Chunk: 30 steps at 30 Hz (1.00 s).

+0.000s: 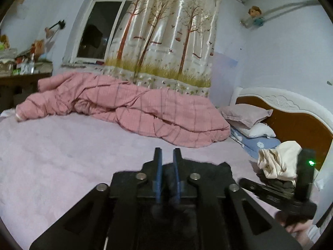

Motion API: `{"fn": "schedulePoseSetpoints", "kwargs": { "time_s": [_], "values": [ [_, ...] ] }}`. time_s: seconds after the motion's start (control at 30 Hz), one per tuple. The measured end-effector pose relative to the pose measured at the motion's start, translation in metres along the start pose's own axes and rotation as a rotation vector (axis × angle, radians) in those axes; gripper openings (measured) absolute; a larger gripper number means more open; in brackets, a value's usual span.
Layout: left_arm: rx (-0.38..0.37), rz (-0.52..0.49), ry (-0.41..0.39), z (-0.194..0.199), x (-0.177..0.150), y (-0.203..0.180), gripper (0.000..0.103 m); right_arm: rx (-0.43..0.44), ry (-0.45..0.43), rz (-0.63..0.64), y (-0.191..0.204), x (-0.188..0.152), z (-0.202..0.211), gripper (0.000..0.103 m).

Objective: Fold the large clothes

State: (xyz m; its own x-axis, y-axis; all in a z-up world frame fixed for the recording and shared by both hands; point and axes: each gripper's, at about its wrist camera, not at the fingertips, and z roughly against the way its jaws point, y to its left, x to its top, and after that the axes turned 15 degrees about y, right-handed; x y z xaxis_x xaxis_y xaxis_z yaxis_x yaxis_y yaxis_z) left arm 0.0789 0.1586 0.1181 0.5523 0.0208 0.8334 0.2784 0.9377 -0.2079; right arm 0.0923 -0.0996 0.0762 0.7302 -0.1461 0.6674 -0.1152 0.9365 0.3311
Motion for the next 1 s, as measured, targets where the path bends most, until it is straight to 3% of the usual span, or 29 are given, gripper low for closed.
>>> {"fn": "schedulePoseSetpoints", "kwargs": {
  "time_s": [0.07, 0.2, 0.23, 0.33, 0.43, 0.5, 0.73, 1.0],
  "values": [
    [0.03, -0.014, 0.057, -0.02, 0.005, -0.008, 0.011, -0.023, 0.014, -0.011, 0.004, 0.016, -0.015, 0.003],
    [0.129, 0.055, 0.323, -0.095, -0.007, 0.005, 0.011, -0.097, 0.132, -0.011, 0.01, 0.027, -0.053, 0.003],
    [0.148, 0.082, 0.345, -0.108, -0.014, 0.014, 0.011, -0.106, 0.16, -0.012, 0.009, 0.026, -0.063, 0.003],
    [0.173, 0.155, 0.362, -0.13, -0.033, 0.032, 0.01, -0.057, 0.25, 0.0, 0.001, 0.027, -0.094, 0.003],
    [0.173, 0.179, 0.379, -0.14, -0.048, 0.038, 0.01, 0.069, 0.34, -0.113, -0.027, 0.029, -0.122, 0.0],
    [0.155, 0.187, 0.397, -0.145, -0.058, 0.041, 0.009, 0.118, 0.343, -0.129, -0.037, 0.021, -0.127, 0.0],
    [0.167, 0.18, 0.422, -0.15, -0.076, 0.043, 0.009, -0.115, 0.246, 0.077, -0.002, -0.014, -0.136, 0.0],
    [0.179, 0.187, 0.45, -0.156, -0.079, 0.043, 0.009, -0.114, 0.261, 0.08, -0.009, -0.02, -0.144, 0.0]
  ]
}}
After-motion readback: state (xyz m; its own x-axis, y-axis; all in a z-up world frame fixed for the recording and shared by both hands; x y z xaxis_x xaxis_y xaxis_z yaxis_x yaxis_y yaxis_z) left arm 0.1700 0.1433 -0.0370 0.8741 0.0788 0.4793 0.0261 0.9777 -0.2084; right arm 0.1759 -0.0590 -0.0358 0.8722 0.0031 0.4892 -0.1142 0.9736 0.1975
